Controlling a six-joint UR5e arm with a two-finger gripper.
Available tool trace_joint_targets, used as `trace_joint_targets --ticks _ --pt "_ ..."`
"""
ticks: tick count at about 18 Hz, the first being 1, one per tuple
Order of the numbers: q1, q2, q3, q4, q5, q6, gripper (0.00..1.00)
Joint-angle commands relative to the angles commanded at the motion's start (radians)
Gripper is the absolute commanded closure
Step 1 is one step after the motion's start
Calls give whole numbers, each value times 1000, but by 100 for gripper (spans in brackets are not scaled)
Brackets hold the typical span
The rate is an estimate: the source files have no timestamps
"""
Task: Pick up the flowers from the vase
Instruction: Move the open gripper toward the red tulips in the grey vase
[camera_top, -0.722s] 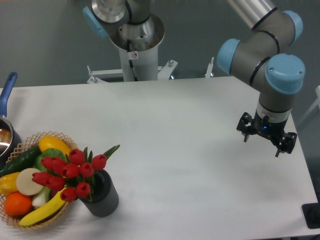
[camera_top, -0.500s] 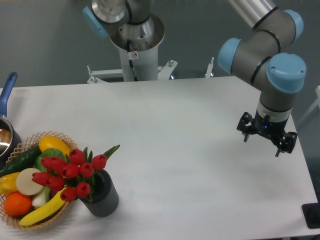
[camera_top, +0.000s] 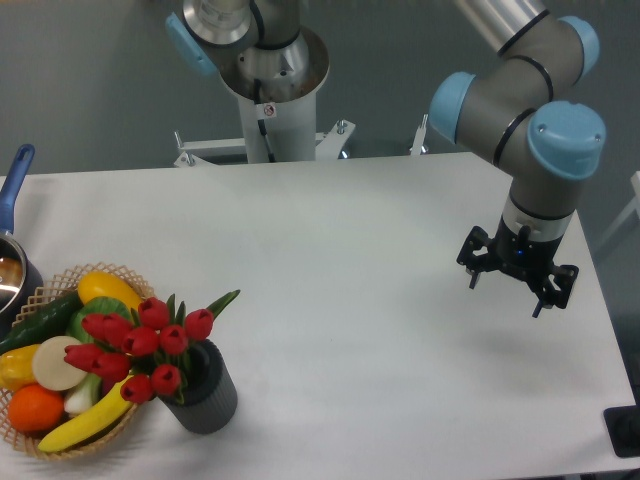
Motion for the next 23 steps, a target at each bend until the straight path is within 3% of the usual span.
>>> trace_joint_targets --ticks 3,10,17,23 --pt "-5 11 -57 100 -78 -17 0" --pt "-17 54 -106 106 -400 -104 0" --pt "-97 48 -149 109 -698 -95 0" --pt "-149 60 -221 114 -784 -51 0"
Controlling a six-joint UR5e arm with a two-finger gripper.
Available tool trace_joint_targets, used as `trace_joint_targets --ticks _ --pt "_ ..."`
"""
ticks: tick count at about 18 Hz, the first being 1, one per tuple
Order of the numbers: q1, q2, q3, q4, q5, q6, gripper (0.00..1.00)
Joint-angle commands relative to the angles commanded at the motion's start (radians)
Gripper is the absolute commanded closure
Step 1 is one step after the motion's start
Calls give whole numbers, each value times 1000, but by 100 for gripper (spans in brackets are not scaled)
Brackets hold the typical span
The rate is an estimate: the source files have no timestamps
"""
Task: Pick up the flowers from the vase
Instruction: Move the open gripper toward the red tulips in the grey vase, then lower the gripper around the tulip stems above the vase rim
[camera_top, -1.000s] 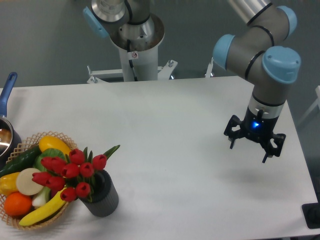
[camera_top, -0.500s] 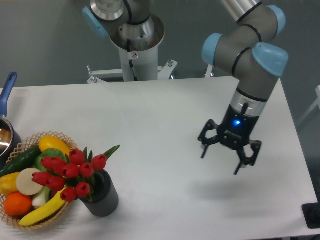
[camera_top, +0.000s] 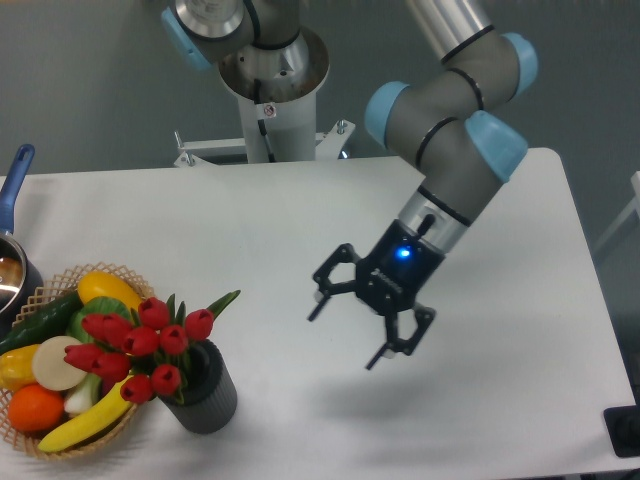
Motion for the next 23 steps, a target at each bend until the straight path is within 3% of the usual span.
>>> trace_joint_targets --ticks 6,10,23 --pt "-72 11 -51 3 -5 14 0" --pt "-118 6 -51 15 -77 12 0" --pt "-196 -34 -43 49 -81 12 0"
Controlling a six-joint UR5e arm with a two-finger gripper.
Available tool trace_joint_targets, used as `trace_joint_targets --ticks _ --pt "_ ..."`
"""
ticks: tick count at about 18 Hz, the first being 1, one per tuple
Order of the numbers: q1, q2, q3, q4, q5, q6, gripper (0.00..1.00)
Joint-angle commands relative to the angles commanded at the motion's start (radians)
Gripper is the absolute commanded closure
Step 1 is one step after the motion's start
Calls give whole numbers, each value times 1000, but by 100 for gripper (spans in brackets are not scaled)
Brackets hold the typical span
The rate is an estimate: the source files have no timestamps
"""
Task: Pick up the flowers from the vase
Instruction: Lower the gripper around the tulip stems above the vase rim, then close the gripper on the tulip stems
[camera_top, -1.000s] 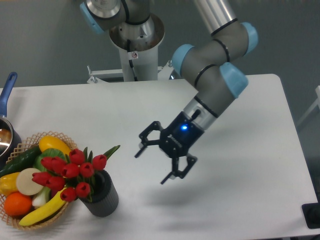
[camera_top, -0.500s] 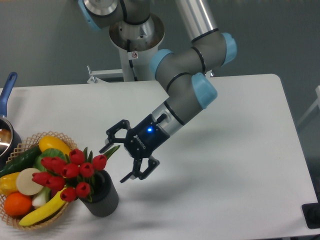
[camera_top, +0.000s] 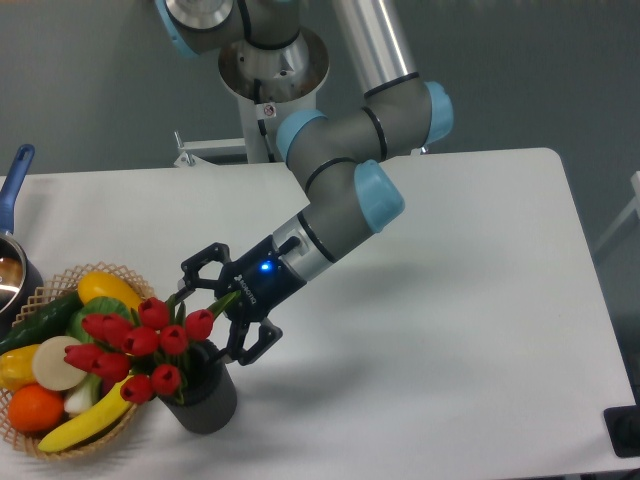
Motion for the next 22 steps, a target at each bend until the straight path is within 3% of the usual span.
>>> trace_joint_targets --ticks 7,9,12,14,16,22 --pt "-26 -25 37 0 -3 -2 1" --pt "-26 -25 38 0 -2 0 21" --pt "-23 -22 40 0 3 2 66" --pt "-20 -22 43 0 5 5 81" --pt "-12 -20 48 0 6 14 87" --pt "9 -15 69 0 5 12 88"
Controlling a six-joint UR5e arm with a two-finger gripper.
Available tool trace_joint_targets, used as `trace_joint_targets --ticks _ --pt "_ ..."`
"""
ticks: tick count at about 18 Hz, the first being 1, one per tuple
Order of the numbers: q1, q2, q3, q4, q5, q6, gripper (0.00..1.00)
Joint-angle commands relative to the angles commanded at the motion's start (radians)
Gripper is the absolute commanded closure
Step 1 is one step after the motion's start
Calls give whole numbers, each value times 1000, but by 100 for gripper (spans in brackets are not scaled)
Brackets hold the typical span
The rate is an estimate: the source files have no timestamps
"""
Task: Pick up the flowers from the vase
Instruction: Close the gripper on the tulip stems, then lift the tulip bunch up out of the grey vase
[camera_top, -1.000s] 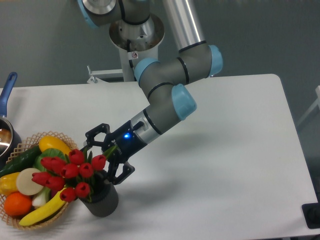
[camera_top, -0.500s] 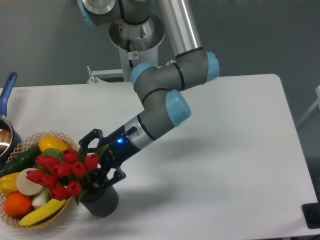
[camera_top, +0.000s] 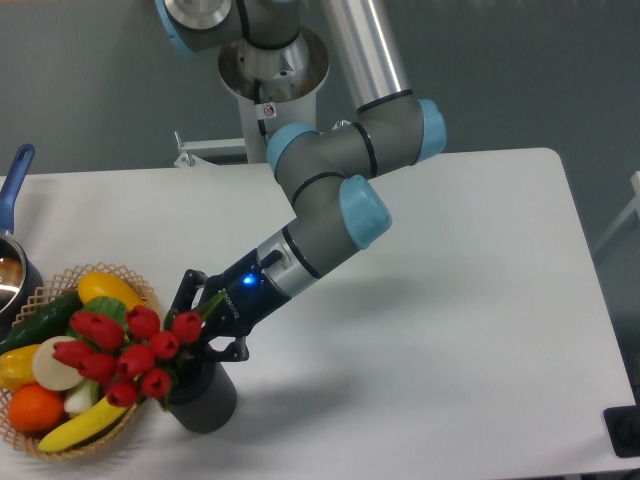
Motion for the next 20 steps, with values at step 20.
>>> trace_joint_targets --ticks 20 --pt "81 95 80 -2 -167 -216 87"
